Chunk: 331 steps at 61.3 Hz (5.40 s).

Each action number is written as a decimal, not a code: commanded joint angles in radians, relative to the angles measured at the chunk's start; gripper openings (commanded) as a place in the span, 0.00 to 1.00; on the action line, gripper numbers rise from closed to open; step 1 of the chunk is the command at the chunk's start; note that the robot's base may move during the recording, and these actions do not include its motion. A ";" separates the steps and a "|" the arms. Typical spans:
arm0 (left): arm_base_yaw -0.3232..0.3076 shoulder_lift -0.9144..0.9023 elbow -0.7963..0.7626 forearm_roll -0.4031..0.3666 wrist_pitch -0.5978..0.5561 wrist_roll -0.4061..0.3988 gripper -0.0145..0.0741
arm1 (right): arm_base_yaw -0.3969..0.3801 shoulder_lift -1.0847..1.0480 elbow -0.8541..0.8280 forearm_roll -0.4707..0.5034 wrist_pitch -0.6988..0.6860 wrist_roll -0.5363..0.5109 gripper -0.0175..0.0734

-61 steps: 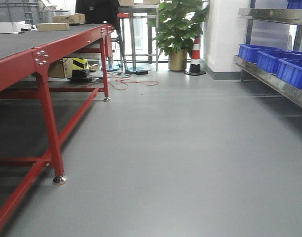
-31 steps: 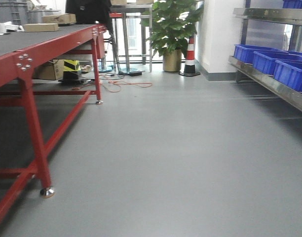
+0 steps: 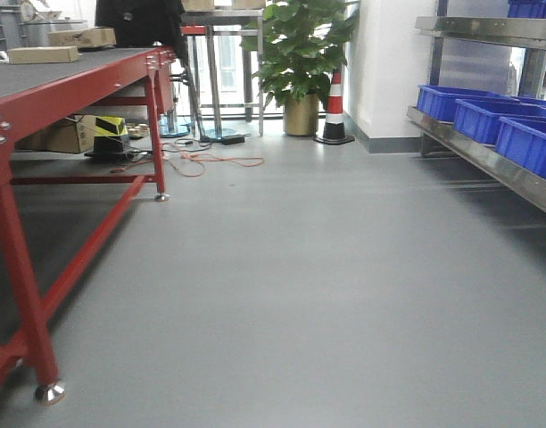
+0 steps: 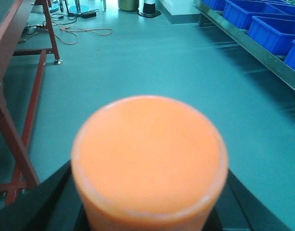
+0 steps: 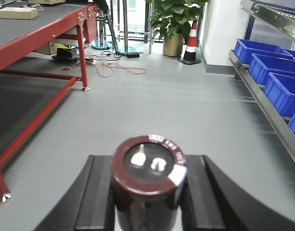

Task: Place cylindrical capacitor in blue bin on shelf
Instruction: 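Drive the base up to the blue bins on the metal shelf, then move the left gripper over a blue bin and release the orange cylinder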

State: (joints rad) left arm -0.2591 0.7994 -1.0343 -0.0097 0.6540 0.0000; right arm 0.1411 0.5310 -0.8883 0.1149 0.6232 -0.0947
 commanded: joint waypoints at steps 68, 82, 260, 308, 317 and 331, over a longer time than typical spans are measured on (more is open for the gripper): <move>-0.005 -0.006 -0.009 -0.004 -0.021 0.000 0.04 | 0.000 -0.006 0.001 -0.007 -0.033 -0.001 0.01; -0.005 -0.006 -0.009 -0.004 -0.021 0.000 0.04 | 0.000 -0.006 0.001 -0.007 -0.033 -0.001 0.01; -0.005 -0.004 -0.009 -0.004 -0.021 0.000 0.04 | 0.000 -0.006 0.001 -0.007 -0.034 -0.001 0.01; -0.005 -0.004 -0.009 -0.004 -0.021 0.000 0.04 | 0.000 -0.006 0.001 -0.007 -0.034 -0.001 0.01; -0.005 -0.004 -0.009 -0.004 -0.021 0.000 0.04 | 0.000 -0.006 0.001 -0.007 -0.034 -0.001 0.01; -0.005 -0.004 -0.009 -0.004 -0.021 0.000 0.04 | 0.000 -0.006 0.001 -0.007 -0.034 -0.001 0.01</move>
State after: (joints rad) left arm -0.2591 0.8011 -1.0343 -0.0097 0.6540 0.0000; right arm 0.1411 0.5310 -0.8883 0.1149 0.6193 -0.0947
